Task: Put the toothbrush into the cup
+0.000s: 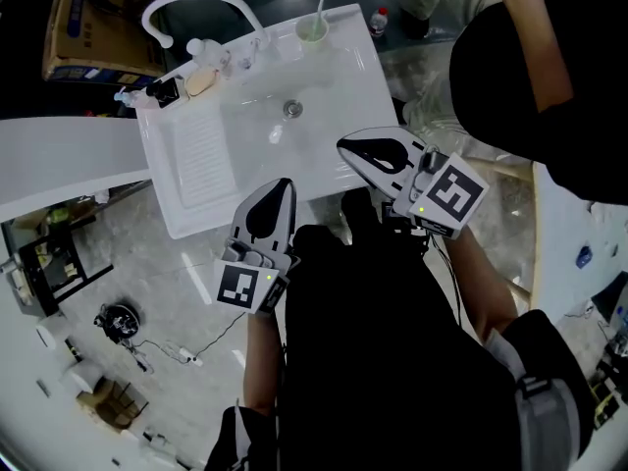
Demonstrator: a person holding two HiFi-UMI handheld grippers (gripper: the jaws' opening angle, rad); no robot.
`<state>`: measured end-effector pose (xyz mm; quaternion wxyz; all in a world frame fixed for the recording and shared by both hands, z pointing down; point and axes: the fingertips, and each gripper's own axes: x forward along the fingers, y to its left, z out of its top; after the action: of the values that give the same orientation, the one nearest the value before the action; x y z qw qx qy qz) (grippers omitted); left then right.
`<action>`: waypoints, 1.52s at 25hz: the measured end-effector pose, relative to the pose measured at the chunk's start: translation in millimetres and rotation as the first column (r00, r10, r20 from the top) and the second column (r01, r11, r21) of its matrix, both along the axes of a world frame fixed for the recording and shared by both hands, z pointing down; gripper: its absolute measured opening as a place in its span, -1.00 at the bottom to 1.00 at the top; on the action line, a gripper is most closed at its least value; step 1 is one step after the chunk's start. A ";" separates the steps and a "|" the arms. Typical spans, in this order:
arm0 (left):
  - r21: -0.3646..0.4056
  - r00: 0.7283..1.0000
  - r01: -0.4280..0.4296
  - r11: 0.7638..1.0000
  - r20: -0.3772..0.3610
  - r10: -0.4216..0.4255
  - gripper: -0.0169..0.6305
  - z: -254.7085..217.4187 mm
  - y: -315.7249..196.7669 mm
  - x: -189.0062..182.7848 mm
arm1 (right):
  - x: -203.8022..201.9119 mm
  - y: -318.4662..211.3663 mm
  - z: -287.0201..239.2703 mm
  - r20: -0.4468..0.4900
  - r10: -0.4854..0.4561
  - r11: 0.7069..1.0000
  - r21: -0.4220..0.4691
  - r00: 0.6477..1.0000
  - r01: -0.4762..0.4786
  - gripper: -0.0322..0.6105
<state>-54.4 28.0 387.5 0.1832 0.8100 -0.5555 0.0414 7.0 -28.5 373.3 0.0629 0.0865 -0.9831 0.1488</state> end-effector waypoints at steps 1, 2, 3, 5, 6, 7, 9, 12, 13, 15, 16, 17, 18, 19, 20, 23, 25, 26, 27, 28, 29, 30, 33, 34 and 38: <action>0.007 1.000 -0.005 1.000 -0.002 0.005 -0.92 -1.9 6.2 0.0 | 2.7 6.4 2.2 -0.016 0.000 1.000 0.002 1.000 0.000 -0.86; 0.015 1.000 -0.011 1.000 -0.004 0.011 -0.92 -4.2 12.4 0.2 | 5.4 13.6 4.7 -0.036 -0.004 1.000 0.006 0.999 0.004 -0.86; 0.024 1.000 -0.016 1.000 -0.007 0.017 -0.92 -6.5 18.8 0.3 | 7.1 20.9 5.7 -0.052 -0.005 1.000 0.009 0.999 0.005 -0.86; 0.040 1.000 -0.025 0.999 -0.008 0.025 -0.92 -11.4 33.7 0.0 | 7.0 36.8 1.3 -0.054 0.004 1.000 0.013 0.999 -0.004 -0.86; 0.049 1.000 -0.027 0.998 -0.006 0.027 -0.92 -13.9 42.4 -0.8 | 5.8 45.8 -2.9 -0.042 0.010 1.000 0.014 0.999 -0.010 -0.86; 0.057 1.000 -0.028 0.998 -0.005 0.029 -0.92 -16.5 51.9 -2.2 | 4.9 55.1 -6.4 -0.033 0.016 1.000 0.016 0.999 -0.015 -0.86; 0.071 1.000 -0.026 0.997 -0.006 0.027 -0.92 -20.5 72.1 -6.6 | 3.8 73.5 -9.3 -0.041 0.029 0.999 0.026 0.999 -0.028 -0.86; 0.089 0.999 -0.023 0.996 -0.023 0.026 -0.92 -24.7 105.2 -13.4 | 1.0 103.5 -15.6 -0.045 0.045 0.998 0.041 0.998 -0.043 -0.86; 0.093 0.999 -0.027 0.995 -0.030 0.030 -0.92 -25.9 117.4 -14.4 | 0.7 115.3 -17.7 -0.045 0.051 0.998 0.045 0.998 -0.049 -0.86; 0.097 0.998 -0.039 0.995 -0.041 0.043 -0.92 -27.1 141.5 -15.3 | 1.3 139.7 -20.1 -0.048 0.063 0.997 0.048 0.997 -0.061 -0.86; 0.098 0.998 -0.045 0.994 -0.046 0.049 -0.92 -27.2 152.5 -15.6 | 2.1 151.4 -20.4 -0.049 0.071 0.996 0.049 0.996 -0.068 -0.86; 0.099 0.997 -0.050 0.994 -0.051 0.055 -0.92 -26.7 162.9 -15.5 | 3.5 162.9 -20.7 -0.050 0.079 0.996 0.049 0.996 -0.077 -0.86; 0.097 0.997 -0.056 0.994 -0.052 0.061 -0.92 -25.4 173.1 -15.1 | 5.3 174.5 -21.3 -0.050 0.088 0.995 0.049 0.995 -0.086 -0.86; 0.094 0.997 -0.062 0.994 -0.048 0.067 -0.92 -23.0 182.8 -14.5 | 7.8 186.0 -22.2 -0.051 0.097 0.994 0.049 0.994 -0.094 -0.86; 0.089 0.997 -0.070 0.994 -0.036 0.074 -0.92 -19.8 191.5 -13.7 | 10.9 196.6 -23.8 -0.051 0.105 0.993 0.051 0.993 -0.102 -0.86; 0.090 0.996 -0.091 0.992 0.002 0.092 -0.92 -15.5 209.2 -8.7 | 22.8 218.7 -29.1 -0.045 0.126 0.991 0.049 0.991 -0.123 -0.86; 0.098 0.996 -0.089 0.991 0.001 0.090 -0.92 -20.0 213.8 -2.4 | 32.1 226.0 -29.4 -0.043 0.135 0.990 0.045 0.990 -0.133 -0.86; 0.103 0.996 -0.087 0.991 -0.004 0.087 -0.92 -23.0 214.4 1.5 | 36.7 227.7 -28.9 -0.041 0.137 0.990 0.042 0.990 -0.135 -0.86; 0.111 0.996 -0.084 0.990 -0.010 0.086 -0.92 -26.5 214.5 5.6 | 40.9 228.6 -28.9 -0.038 0.138 0.990 0.038 0.990 -0.137 -0.86; 0.118 0.996 -0.081 0.990 -0.019 0.084 -0.92 -30.7 214.4 9.6 | 44.5 229.2 -29.9 -0.033 0.138 0.990 0.033 0.990 -0.136 -0.86; 0.124 0.996 -0.078 0.989 -0.031 0.082 -0.92 -35.3 213.9 13.2 | 47.6 229.4 -32.0 -0.027 0.135 0.991 0.028 0.990 -0.135 -0.86; 0.130 0.996 -0.073 0.989 -0.043 0.079 -0.92 -40.1 212.8 16.4 | 50.0 229.0 -34.6 -0.023 0.132 0.991 0.025 0.991 -0.131 -0.86; 0.144 0.995 -0.052 0.988 -0.072 0.063 -0.92 -53.4 209.5 26.1 | 56.3 229.6 -42.4 -0.026 0.108 0.994 0.032 0.994 -0.108 -0.86; 0.148 0.995 -0.047 0.988 -0.078 0.059 -0.92 -56.3 209.6 30.2 | 59.2 231.3 -44.1 -0.027 0.099 0.995 0.035 0.995 -0.098 -0.86; 0.152 0.996 -0.036 0.988 -0.074 0.048 -0.92 -57.9 206.9 47.8 | 72.2 230.2 -41.2 -0.036 0.089 0.994 0.059 0.995 -0.087 -0.86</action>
<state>-6.6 234.9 329.6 0.1419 0.8341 -0.5323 -0.0284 79.2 201.7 332.1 0.0729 0.1342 -0.9808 0.1214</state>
